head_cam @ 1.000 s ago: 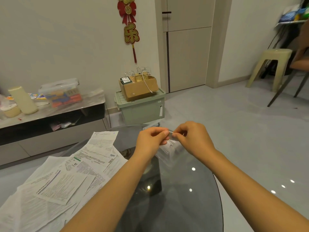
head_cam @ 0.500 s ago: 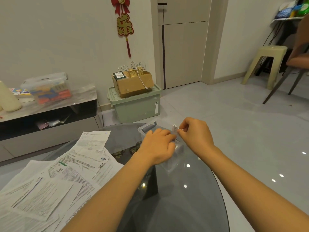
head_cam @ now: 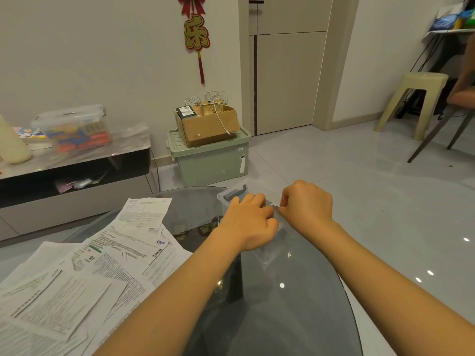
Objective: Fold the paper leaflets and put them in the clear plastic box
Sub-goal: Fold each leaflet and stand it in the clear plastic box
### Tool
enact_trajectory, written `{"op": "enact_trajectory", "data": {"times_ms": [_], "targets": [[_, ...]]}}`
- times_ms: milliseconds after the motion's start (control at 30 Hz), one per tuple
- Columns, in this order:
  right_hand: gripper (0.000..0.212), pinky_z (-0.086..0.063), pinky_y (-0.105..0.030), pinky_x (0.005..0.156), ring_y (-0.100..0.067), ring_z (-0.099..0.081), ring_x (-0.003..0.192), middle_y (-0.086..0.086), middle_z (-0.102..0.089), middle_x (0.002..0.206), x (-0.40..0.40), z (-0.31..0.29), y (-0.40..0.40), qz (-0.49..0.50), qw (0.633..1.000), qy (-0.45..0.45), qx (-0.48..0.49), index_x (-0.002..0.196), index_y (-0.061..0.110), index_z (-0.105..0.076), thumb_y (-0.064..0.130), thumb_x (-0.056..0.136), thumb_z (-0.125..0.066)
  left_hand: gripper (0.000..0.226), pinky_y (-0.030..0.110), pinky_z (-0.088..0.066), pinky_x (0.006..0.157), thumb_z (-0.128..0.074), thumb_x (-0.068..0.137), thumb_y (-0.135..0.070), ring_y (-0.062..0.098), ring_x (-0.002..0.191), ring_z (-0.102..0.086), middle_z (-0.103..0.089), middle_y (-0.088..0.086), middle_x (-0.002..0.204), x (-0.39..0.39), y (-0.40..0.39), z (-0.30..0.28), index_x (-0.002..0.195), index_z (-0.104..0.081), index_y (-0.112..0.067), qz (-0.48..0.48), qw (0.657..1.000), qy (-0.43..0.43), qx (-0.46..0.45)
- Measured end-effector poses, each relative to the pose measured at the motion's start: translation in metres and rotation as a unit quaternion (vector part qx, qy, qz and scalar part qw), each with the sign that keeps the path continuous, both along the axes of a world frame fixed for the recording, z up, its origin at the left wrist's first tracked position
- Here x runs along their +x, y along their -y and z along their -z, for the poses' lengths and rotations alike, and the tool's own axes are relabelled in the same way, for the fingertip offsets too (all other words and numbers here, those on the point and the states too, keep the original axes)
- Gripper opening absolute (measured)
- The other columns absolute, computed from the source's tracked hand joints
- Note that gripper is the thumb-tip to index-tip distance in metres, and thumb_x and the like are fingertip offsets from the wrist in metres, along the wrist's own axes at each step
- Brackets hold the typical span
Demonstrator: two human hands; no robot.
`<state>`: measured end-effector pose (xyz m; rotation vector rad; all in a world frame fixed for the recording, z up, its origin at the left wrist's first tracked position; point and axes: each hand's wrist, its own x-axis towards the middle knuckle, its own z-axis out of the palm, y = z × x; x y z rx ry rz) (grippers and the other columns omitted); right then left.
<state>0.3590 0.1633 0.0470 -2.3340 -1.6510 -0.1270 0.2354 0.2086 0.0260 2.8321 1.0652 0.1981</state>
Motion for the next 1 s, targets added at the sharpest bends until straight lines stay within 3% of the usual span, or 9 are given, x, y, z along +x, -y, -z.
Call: {"op": "enact_trajectory", "data": {"times_ms": [67,133,233,333,434,500,667,834,1000], "targets": [[0.006,-0.034,-0.026,0.061,-0.021,-0.055,0.081,0.0,-0.055,0.083,-0.002,-0.005,-0.005,0.013,0.997,0.06,-0.045,0.082,0.016,-0.063,0.021,0.085,-0.06,0.061,0.035,-0.027,0.09,-0.014,0.079,-0.038,0.017,0.102,-0.04,-0.045,0.001,0.109,0.0,0.0,0.001,0.11,-0.063,-0.018,0.003,1.0,0.016,0.005],[0.022,-0.032,-0.025,0.057,-0.019,-0.048,0.072,0.002,-0.041,0.066,-0.004,-0.007,-0.011,0.02,0.992,0.092,-0.085,0.067,0.015,-0.047,0.017,0.084,-0.06,0.061,0.034,-0.026,0.089,-0.014,0.08,-0.038,0.016,0.102,-0.039,-0.046,0.001,0.11,0.0,0.0,0.002,0.111,-0.063,-0.019,0.005,1.0,0.025,0.006],[0.034,-0.031,-0.023,0.054,-0.017,-0.044,0.066,0.002,-0.035,0.063,-0.006,-0.01,-0.017,0.009,0.986,0.092,-0.137,0.061,0.017,-0.033,0.013,0.085,-0.056,0.062,0.032,-0.024,0.087,-0.014,0.08,-0.038,0.016,0.103,-0.039,-0.047,0.0,0.113,-0.001,0.0,0.005,0.115,-0.062,-0.02,0.006,0.999,0.033,0.012],[0.03,-0.026,-0.021,0.047,-0.015,-0.043,0.06,0.002,-0.038,0.064,-0.003,-0.013,-0.022,0.0,0.981,0.069,-0.181,0.063,0.016,-0.036,0.01,0.087,-0.053,0.064,0.031,-0.022,0.085,-0.013,0.08,-0.038,0.015,0.104,-0.039,-0.048,0.0,0.116,0.0,-0.001,0.005,0.118,-0.061,-0.021,0.004,0.999,0.029,0.019],[0.009,-0.033,-0.023,0.051,-0.016,-0.045,0.06,-0.001,-0.05,0.074,0.004,-0.016,-0.025,-0.029,0.975,0.03,-0.219,0.079,0.01,-0.057,0.011,0.087,-0.054,0.066,0.034,-0.023,0.09,-0.013,0.08,-0.038,0.016,0.109,-0.04,-0.048,0.001,0.122,0.0,0.0,0.004,0.123,-0.06,-0.021,0.004,1.0,0.025,0.018],[0.017,-0.041,-0.025,0.061,-0.022,-0.054,0.073,-0.005,-0.063,0.092,0.007,-0.019,-0.024,-0.058,0.976,0.0,-0.211,0.097,0.009,-0.067,0.011,0.087,-0.054,0.066,0.036,-0.022,0.097,-0.014,0.08,-0.038,0.017,0.114,-0.039,-0.046,0.002,0.128,-0.002,0.0,0.003,0.127,-0.057,-0.02,0.004,1.0,0.025,0.015],[0.021,-0.053,-0.034,0.079,-0.025,-0.063,0.09,-0.005,-0.067,0.103,0.004,-0.029,-0.009,-0.1,0.985,-0.034,-0.134,0.102,0.016,-0.072,0.015,0.091,-0.053,0.067,0.036,-0.015,0.107,-0.015,0.079,-0.038,0.015,0.124,-0.035,-0.041,0.0,0.136,-0.013,0.001,-0.009,0.134,-0.049,-0.023,-0.009,0.999,0.046,0.009],[0.024,-0.052,-0.033,0.078,-0.023,-0.06,0.089,-0.001,-0.057,0.095,-0.017,-0.04,0.021,-0.145,0.986,-0.037,-0.068,0.106,0.02,-0.071,0.023,0.092,-0.051,0.065,0.033,-0.012,0.107,-0.017,0.079,-0.036,0.013,0.129,-0.03,-0.039,-0.001,0.139,-0.042,0.031,-0.028,0.136,-0.046,-0.026,-0.024,0.998,0.059,0.016],[0.023,-0.053,-0.036,0.078,-0.019,-0.059,0.084,0.003,-0.062,0.095,-0.063,-0.044,0.064,-0.22,0.972,-0.07,-0.039,0.103,0.024,-0.071,0.026,0.092,-0.051,0.065,0.03,-0.017,0.103,-0.017,0.077,-0.036,0.014,0.122,-0.034,-0.042,-0.002,0.133,-0.098,0.079,-0.039,0.133,-0.049,-0.027,-0.077,0.996,0.043,0.021]]}}
